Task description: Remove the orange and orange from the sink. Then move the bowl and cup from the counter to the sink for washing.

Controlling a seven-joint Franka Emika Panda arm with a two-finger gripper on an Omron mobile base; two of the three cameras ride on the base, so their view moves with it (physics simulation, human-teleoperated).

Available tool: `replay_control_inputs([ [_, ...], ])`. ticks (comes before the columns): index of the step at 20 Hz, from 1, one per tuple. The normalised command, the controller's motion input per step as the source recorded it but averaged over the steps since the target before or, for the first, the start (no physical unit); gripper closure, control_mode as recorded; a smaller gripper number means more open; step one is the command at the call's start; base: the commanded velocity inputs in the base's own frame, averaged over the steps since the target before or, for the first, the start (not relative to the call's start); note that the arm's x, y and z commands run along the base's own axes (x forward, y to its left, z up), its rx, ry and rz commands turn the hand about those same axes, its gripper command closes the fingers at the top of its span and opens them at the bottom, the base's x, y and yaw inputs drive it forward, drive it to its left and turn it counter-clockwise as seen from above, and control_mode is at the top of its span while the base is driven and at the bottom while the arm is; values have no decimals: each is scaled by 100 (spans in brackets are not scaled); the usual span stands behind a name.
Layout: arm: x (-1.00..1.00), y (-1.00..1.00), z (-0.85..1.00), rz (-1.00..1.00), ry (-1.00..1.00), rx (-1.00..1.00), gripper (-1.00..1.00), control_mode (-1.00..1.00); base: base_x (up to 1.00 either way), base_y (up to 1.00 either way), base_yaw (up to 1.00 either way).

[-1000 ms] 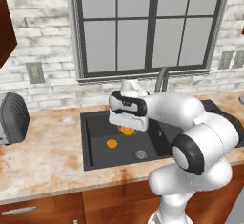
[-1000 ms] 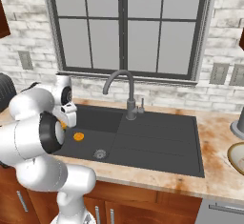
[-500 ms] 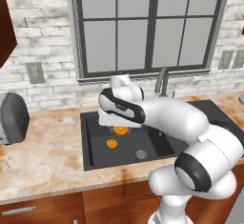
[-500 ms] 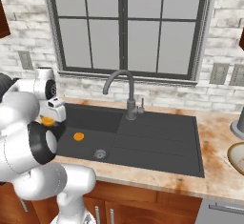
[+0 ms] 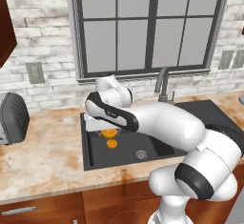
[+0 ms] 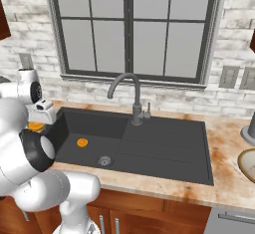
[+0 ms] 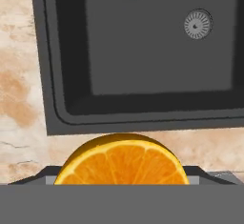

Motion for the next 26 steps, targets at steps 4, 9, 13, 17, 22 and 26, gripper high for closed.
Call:
replay_control_inputs([
  [4,-10,48,0,20,-10,7,100,-100,0,0,0],
  [9,-7,45,0,19,-5,8,100,-100,0,0,0],
  [13,-3,49,-2,17,0,4,100,-100,0,0,0],
  [17,0,53,-1,15,0,1,100,-100,0,0,0],
  [22,2,52,-9,12,0,0,100,-100,0,0,0],
  [26,10,42,-19,8,-1,1,100,-100,0,0,0],
])
